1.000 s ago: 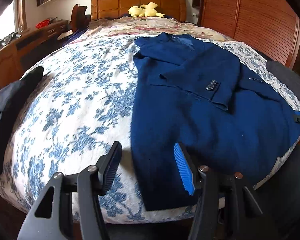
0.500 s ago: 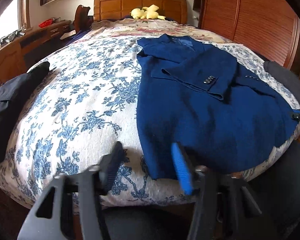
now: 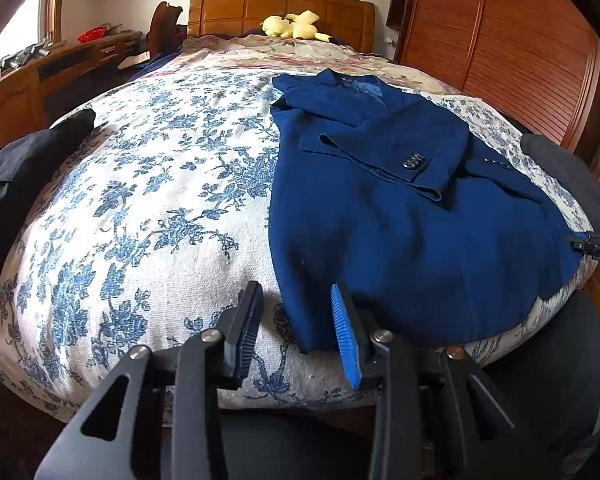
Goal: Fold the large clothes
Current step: 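Grasp the jacket hem with both tools and lift it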
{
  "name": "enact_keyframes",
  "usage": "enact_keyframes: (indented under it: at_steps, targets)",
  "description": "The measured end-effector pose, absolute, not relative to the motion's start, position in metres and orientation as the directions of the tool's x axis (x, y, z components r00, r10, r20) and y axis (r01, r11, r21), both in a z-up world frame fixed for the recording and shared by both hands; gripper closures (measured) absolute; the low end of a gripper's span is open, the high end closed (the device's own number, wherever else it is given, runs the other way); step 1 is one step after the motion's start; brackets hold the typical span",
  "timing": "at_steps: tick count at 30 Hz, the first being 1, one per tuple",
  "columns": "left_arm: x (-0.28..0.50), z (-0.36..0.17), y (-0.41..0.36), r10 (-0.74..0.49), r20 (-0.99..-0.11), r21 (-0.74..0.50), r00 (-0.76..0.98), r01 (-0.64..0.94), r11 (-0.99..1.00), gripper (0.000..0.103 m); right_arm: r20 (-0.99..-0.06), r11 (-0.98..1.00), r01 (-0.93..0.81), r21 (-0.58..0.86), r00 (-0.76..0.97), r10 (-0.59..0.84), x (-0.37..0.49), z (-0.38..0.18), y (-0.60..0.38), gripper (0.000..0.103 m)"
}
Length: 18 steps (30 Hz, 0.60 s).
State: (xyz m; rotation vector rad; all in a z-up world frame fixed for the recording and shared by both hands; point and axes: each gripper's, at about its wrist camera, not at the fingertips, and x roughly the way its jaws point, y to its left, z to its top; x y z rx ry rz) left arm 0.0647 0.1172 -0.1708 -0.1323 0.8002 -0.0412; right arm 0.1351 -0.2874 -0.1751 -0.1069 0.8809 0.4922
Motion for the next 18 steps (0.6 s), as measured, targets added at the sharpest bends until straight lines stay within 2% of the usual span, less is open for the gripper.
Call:
enact_keyframes:
  at_steps: [2,3,4,6,7,9,12,18]
  targets:
    - [0.066,-0.169,0.115,-0.092,-0.715,-0.132,0.693,-0.005,0.991,0.072,-0.762,0.884,-0.453,0.119,0.528,0.374,0.136,-0.176,-0.288,0.069]
    - [0.068,-0.169,0.112,-0.11,-0.717,-0.139,0.689,0.014,0.99,0.086,-0.763,0.883,-0.453,0.119,0.527,0.374,0.136,-0.177,-0.288,0.069]
    - [0.069,-0.168,0.11,-0.119,-0.72,-0.14,0.684,0.026,0.99,0.093,-0.764,0.883,-0.455,0.116,0.527,0.372,0.136,-0.176,-0.288,0.069]
    - [0.072,-0.164,0.105,-0.095,-0.729,-0.1,0.678,0.032,0.994,0.1,-0.767,0.882,-0.46,0.103,0.528,0.365,0.135,-0.175,-0.286,0.074]
    - [0.074,-0.161,0.104,-0.097,-0.729,-0.102,0.678,0.033,0.994,0.102,-0.766,0.88,-0.465,0.095,0.531,0.363,0.135,-0.174,-0.285,0.085]
    - [0.073,-0.147,0.102,-0.11,-0.71,-0.111,0.695,0.044,0.993,0.102,-0.757,0.877,-0.474,0.08,0.543,0.363,0.135,-0.17,-0.284,0.098]
    - [0.069,-0.114,0.102,-0.111,-0.65,-0.122,0.751,0.041,0.992,0.102,-0.727,0.87,-0.48,0.11,0.559,0.4,0.137,-0.156,-0.288,0.102]
    - [0.071,-0.042,0.1,-0.102,-0.539,-0.103,0.836,0.055,0.993,0.102,-0.584,0.863,-0.475,0.171,0.656,0.477,0.133,-0.091,-0.304,0.103]
